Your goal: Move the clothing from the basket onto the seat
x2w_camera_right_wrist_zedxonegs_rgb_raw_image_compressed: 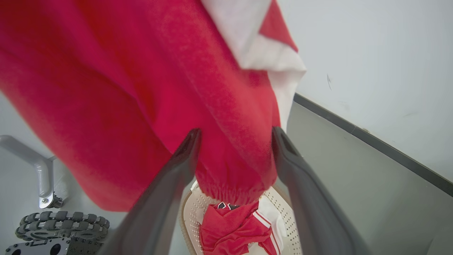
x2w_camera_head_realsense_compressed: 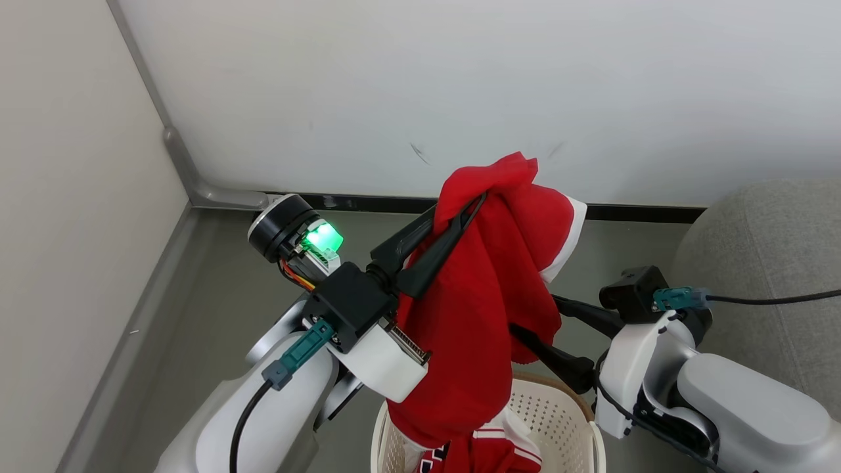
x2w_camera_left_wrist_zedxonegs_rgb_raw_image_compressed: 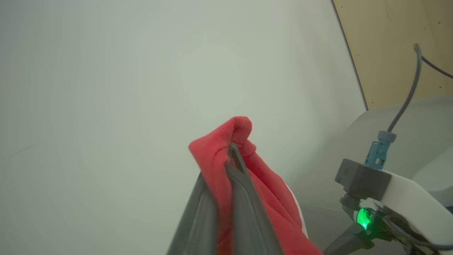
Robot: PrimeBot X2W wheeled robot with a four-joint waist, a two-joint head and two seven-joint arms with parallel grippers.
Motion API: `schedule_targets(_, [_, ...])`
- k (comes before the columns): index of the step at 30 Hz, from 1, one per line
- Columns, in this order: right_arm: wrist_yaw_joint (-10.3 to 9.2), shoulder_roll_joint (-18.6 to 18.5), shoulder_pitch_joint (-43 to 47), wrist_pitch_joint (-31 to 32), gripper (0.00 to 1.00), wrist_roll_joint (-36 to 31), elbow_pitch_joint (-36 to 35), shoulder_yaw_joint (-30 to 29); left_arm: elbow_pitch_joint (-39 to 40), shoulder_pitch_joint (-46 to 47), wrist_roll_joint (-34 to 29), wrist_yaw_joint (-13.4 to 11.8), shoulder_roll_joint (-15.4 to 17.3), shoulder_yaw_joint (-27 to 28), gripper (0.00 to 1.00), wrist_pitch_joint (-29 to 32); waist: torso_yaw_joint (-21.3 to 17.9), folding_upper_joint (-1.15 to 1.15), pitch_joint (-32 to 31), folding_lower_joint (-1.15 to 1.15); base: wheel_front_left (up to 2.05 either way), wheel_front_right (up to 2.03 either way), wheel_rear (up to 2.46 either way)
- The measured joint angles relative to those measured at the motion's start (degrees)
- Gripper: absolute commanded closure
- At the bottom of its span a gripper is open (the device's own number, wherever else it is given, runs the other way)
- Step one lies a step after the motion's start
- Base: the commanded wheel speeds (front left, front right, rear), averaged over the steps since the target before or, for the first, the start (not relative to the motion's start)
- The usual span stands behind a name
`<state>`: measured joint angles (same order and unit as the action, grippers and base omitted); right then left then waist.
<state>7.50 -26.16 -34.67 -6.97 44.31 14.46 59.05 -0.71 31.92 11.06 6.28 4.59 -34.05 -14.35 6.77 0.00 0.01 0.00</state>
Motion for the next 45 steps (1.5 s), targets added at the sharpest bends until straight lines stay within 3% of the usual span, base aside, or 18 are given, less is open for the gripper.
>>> schedule_targets(5, [0.0, -0.2, -3.4, 0.5, 0.0, 1.6, -0.2, 3.4, 0.3, 0.7, 0.1, 0.0, -0.3, -0.1, 1.0, 0.0, 0.6, 0.0, 0.6, 0.0, 0.0, 0.0, 0.0])
schedule_targets(8, [0.0, -0.3, -5.7, 0.5, 0.53, 1.6, -0.4, 5.6, 0.3, 0.7, 0.5, 0.4, -0.3, -0.1, 1.0, 0.0, 0.7, 0.0, 1.0, 0.0, 0.0, 0.0, 0.0])
schedule_targets(10, [0.0, -0.4, -7.0, 0.3, 0.57, 0.8, -0.3, 7.1, 0.3, 0.7, 0.5, 0.4, -0.3, -0.1, 1.0, 0.0, 0.8, 0.0, 1.3, 0.0, 0.0, 0.0, 0.0])
schedule_targets(12, [0.0, -0.4, -7.6, -0.3, 0.75, 0.3, -0.2, 7.6, 0.3, 0.7, 0.6, 0.4, -0.3, -0.1, 1.0, 0.0, 0.8, 0.0, 1.4, 0.0, 0.0, 0.0, 0.0])
schedule_targets(14, [0.0, -0.5, -8.8, -1.3, 1.0, -0.7, 0.3, 8.6, 0.3, 0.7, 1.0, 0.4, -0.3, 0.1, 1.0, 0.0, 0.7, 0.0, 1.7, 0.0, 0.0, 0.0, 0.0])
schedule_targets(25, [0.0, -3.2, -10.4, -6.2, 1.0, -1.4, 1.1, 10.8, -4.0, -0.2, 3.1, -0.2, 1.2, 3.4, 1.0, 0.0, -1.2, 0.0, 2.5, 0.0, 0.0, 0.0, 0.0])
schedule_targets(37, [0.0, -6.6, -10.1, -7.2, 1.0, 0.1, 1.3, 1.1, -9.4, -5.1, 5.3, -0.6, 2.4, 4.7, 1.0, 0.0, -5.0, 0.0, 2.3, 0.0, 0.0, 0.0, 0.0])
schedule_targets(38, [0.0, -6.7, -10.1, -7.3, 1.0, 0.4, 1.3, 0.0, -9.7, -5.5, 5.9, -0.6, 2.2, 4.7, 0.67, 0.0, -5.4, 0.0, 2.3, 0.0, 0.0, 0.0, 0.0])
schedule_targets(39, [0.0, -6.7, -10.0, -7.3, 1.0, 0.6, 1.3, -1.4, -10.0, -5.9, 7.0, -0.6, 2.0, 4.6, 0.22, 0.0, -5.7, 0.0, 2.2, 0.0, 0.0, 0.0, 0.0])
schedule_targets(40, [0.01, -6.7, -10.0, -7.3, 1.0, 0.6, 1.1, -2.8, -10.2, -6.5, 8.0, -0.6, 1.6, 4.6, 0.0, 0.0, -6.0, 0.0, 2.1, 0.0, 0.0, 0.0, 0.0])
schedule_targets(45, [0.0, -6.9, -9.9, -7.3, 1.0, 0.2, 0.8, -7.8, -11.0, -9.1, 12.2, -0.1, 0.5, 4.0, 0.0, 0.0, -7.7, 0.0, 1.7, 0.0, 0.0, 0.0, 0.0])
